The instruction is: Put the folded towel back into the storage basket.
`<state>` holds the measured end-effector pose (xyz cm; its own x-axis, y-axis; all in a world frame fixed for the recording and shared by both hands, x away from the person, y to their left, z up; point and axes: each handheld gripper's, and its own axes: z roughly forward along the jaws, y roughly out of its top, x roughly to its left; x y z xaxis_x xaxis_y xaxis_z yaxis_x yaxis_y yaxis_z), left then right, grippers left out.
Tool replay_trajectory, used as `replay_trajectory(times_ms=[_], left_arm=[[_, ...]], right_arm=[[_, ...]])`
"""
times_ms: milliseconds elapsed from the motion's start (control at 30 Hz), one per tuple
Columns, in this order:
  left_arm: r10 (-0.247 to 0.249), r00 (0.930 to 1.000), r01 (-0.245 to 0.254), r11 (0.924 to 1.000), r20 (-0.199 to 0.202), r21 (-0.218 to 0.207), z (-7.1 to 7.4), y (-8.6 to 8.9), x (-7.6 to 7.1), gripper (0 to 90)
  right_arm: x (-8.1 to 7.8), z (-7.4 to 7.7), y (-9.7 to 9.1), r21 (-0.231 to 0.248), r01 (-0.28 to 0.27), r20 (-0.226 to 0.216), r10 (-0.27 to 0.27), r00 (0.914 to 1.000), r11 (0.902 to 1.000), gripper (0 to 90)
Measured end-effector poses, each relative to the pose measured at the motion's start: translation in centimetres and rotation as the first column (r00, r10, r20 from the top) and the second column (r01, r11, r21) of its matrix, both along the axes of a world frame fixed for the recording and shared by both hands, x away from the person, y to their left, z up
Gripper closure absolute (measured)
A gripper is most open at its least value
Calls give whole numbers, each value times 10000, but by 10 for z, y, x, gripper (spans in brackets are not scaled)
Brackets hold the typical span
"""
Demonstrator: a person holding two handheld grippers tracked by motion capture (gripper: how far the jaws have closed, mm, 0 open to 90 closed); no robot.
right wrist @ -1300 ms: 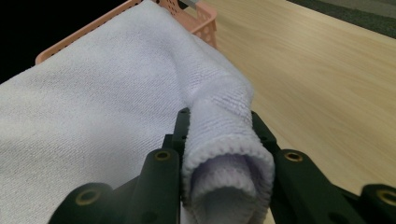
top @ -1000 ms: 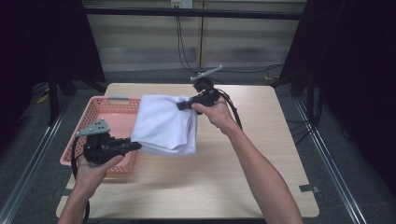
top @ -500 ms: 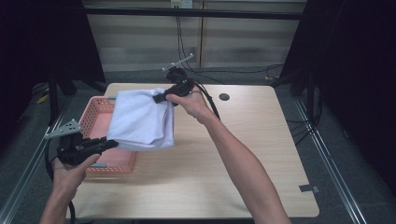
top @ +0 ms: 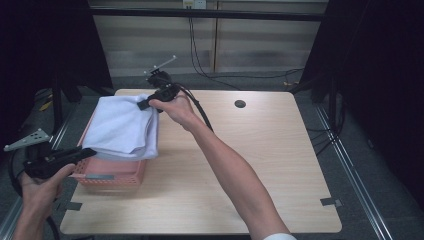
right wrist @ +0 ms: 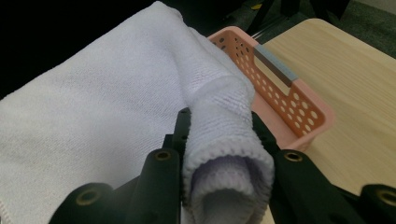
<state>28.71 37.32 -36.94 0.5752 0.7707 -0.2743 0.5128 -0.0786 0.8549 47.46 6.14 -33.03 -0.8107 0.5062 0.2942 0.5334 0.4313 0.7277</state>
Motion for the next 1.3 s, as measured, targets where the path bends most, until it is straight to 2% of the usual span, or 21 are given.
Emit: replay_trajectory(times_ms=[133, 200, 367, 467, 533, 567, 667, 733, 867, 933, 1033, 1100, 1133, 1200, 1300], left_arm=[[310, 9994, -310, 9995, -125, 16, -2, 17, -2, 757], [486, 9984, -482, 9987, -278, 158, -5, 23, -2, 757], [897, 9938, -886, 9959, -665, 185, -16, 39, 0, 757], [1037, 9896, -1001, 9941, -996, 406, -25, 44, 5, 758], [1086, 9857, -1001, 9925, -1286, 707, -32, 46, 8, 759], [1094, 9840, -999, 9923, -1406, 727, -35, 46, 9, 759], [1189, 9811, -1054, 9900, -1524, 939, -40, 48, 9, 759], [1198, 9801, -1029, 9885, -1585, 1105, -43, 48, 9, 759], [1213, 9768, -1015, 9879, -1766, 1169, -46, 43, 9, 756], [1228, 9754, -993, 9861, -1829, 1330, -48, 41, 12, 753], [1303, 9709, -1002, 9831, -2009, 1535, -50, 36, 17, 725], [1450, 9661, -1066, 9776, -2135, 1816, -52, 32, 19, 645], [1463, 9658, -1045, 9752, -2139, 1951, -52, 30, 20, 610], [1470, 9679, -1007, 9700, -2038, 2215, -52, 28, 18, 521], [1395, 9737, -953, 9675, -1802, 2342, -46, 22, 14, 444]], right_arm=[[1, -2, 21, -89, 34, -66, -35, 10000, 10000, 709], [2, -5, 32, -151, 136, -152, -139, 9998, 9998, 710], [4, -20, 52, -173, 301, -279, -306, 9991, 9994, 711], [4, -31, 60, -297, 457, -327, -467, 9984, 9985, 712], [4, -40, 64, -421, 549, -300, -562, 9980, 9976, 714], [5, -45, 65, -425, 569, -373, -585, 9976, 9975, 714], [3, -57, 69, -561, 664, -490, -692, 9964, 9962, 715], [1, -65, 72, -799, 684, -377, -715, 9967, 9945, 715], [1, -74, 73, -768, 721, -458, -757, 9961, 9944, 714], [2, -79, 71, -635, 792, -480, -823, 9954, 9948, 713], [6, -86, 70, -680, 702, -363, -728, 9967, 9952, 702], [9, -91, 69, -755, 840, -383, -871, 9955, 9936, 664], [11, -93, 68, -877, 922, -346, -955, 9948, 9919, 604], [14, -96, 66, -1137, 1157, -129, -1179, 9929, 9868, 456], [20, -94, 59, -1022, 1238, 17, -1242, 9922, 9870, 359]])
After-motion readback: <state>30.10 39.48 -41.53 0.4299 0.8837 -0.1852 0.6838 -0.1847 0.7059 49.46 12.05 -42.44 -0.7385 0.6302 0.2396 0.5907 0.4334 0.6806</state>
